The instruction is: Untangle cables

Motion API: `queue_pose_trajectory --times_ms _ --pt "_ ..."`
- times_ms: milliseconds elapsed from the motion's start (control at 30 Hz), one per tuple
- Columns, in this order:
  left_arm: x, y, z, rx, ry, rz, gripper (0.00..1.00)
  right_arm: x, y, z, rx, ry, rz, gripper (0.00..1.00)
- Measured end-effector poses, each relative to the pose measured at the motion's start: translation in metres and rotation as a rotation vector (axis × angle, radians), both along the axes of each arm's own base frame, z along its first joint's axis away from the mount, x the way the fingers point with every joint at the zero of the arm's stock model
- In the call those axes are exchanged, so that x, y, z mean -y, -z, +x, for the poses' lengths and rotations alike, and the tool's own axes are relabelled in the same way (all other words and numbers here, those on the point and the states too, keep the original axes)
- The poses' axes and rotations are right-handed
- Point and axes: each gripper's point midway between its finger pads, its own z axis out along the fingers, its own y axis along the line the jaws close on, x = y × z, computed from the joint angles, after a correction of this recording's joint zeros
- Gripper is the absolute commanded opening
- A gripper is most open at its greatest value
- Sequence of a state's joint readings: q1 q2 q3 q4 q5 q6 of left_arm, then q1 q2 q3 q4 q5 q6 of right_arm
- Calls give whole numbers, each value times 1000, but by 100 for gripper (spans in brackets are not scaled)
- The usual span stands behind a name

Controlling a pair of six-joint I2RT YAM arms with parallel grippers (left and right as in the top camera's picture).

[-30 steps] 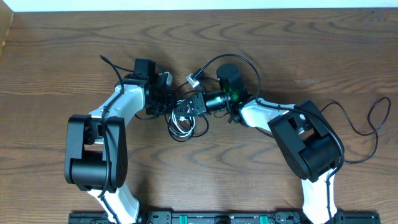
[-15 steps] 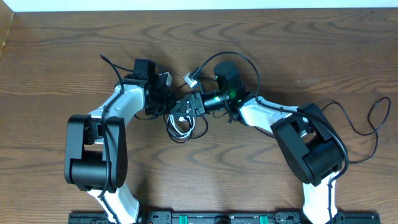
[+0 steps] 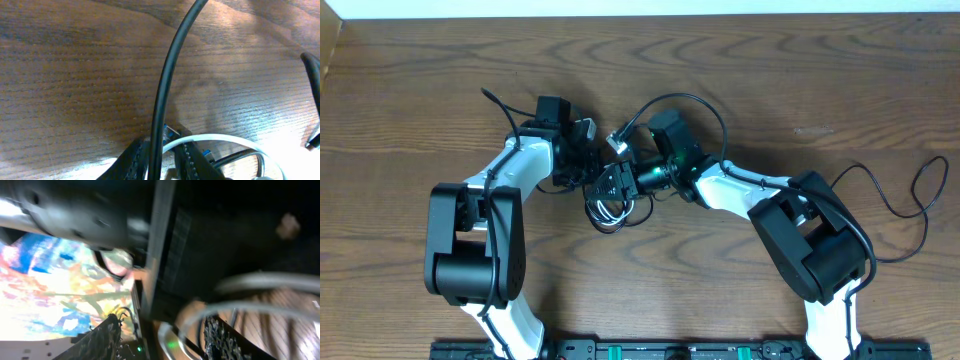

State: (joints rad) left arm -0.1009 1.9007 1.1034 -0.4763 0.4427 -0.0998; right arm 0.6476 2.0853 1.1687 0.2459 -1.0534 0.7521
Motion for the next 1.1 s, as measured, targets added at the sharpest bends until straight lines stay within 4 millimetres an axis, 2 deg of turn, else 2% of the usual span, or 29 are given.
queue_pose_trajectory --times_ms 67,167,367,567,600,667,933,1100 --pt "0 0 0 0 0 0 25 3 9 -5 -19 -1 -42 49" --pt "0 0 0 0 0 0 25 4 20 -12 -18 -7 -93 39" --pt "0 0 0 0 0 0 25 -2 22 -20 35 -37 -94 20" --pt "0 0 0 0 0 0 25 7 20 -10 29 -23 -82 21" --pt "0 0 0 0 0 0 25 9 20 -9 27 -22 -80 16" --pt "0 0 0 0 0 0 25 12 20 -5 27 -18 -76 1" --pt "0 0 0 0 0 0 25 19 21 -3 33 -26 -77 1" --pt "0 0 0 0 0 0 25 37 17 16 27 15 -56 1"
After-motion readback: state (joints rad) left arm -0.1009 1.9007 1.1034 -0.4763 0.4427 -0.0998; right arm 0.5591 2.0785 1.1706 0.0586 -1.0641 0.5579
